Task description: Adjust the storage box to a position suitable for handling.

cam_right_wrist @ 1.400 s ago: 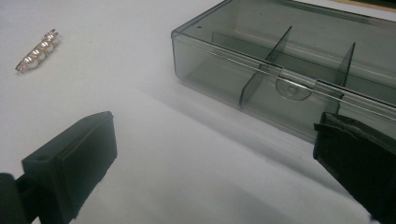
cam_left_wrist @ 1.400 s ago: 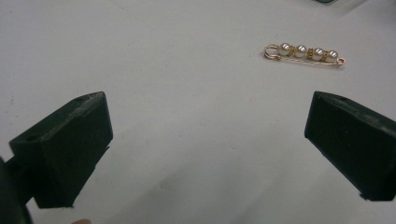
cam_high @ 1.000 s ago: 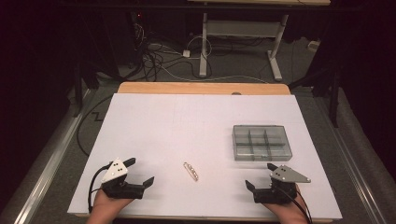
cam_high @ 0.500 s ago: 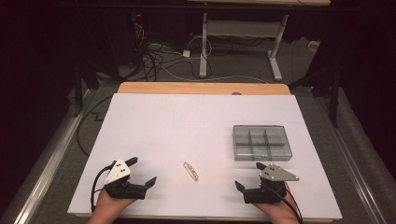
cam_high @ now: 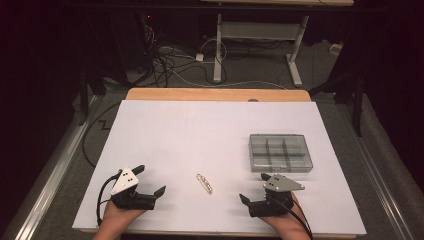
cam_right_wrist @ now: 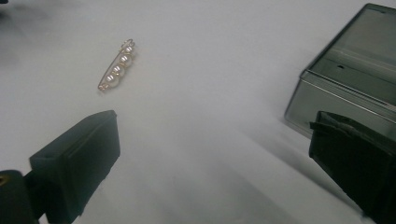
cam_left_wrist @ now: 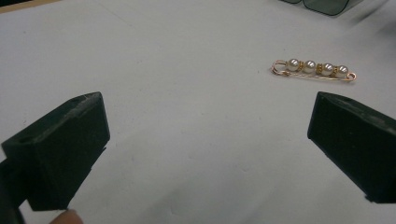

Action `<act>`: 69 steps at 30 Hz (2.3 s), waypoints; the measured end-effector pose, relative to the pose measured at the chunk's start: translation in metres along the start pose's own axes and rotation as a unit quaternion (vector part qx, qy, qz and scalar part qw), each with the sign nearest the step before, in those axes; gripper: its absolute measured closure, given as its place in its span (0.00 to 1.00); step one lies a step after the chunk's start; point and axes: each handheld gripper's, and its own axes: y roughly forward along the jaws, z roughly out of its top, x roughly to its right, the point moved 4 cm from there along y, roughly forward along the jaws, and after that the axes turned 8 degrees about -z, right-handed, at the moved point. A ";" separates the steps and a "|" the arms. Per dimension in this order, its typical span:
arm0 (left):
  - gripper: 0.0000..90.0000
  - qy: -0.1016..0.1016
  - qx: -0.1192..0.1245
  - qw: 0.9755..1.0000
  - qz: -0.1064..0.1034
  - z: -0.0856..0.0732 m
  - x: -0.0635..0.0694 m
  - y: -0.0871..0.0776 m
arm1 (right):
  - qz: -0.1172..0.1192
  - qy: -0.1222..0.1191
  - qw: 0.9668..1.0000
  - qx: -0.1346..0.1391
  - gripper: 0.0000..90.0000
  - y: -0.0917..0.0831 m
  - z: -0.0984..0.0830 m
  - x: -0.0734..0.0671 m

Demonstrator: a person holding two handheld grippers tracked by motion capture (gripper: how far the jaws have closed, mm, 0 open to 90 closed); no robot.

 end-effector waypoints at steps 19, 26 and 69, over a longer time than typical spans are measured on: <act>0.00 -0.001 -0.012 1.000 -0.017 -0.001 -0.006 0.001 | 0.046 -0.007 0.999 -0.020 0.43 0.038 0.029 -0.038; 0.00 -0.013 -0.014 1.000 -0.022 -0.001 -0.007 0.003 | 0.059 -0.005 0.998 -0.024 0.60 0.050 0.039 -0.047; 0.00 0.006 -0.015 1.000 -0.025 -0.002 -0.004 0.003 | 0.061 -0.016 0.994 -0.086 0.89 0.095 0.048 -0.077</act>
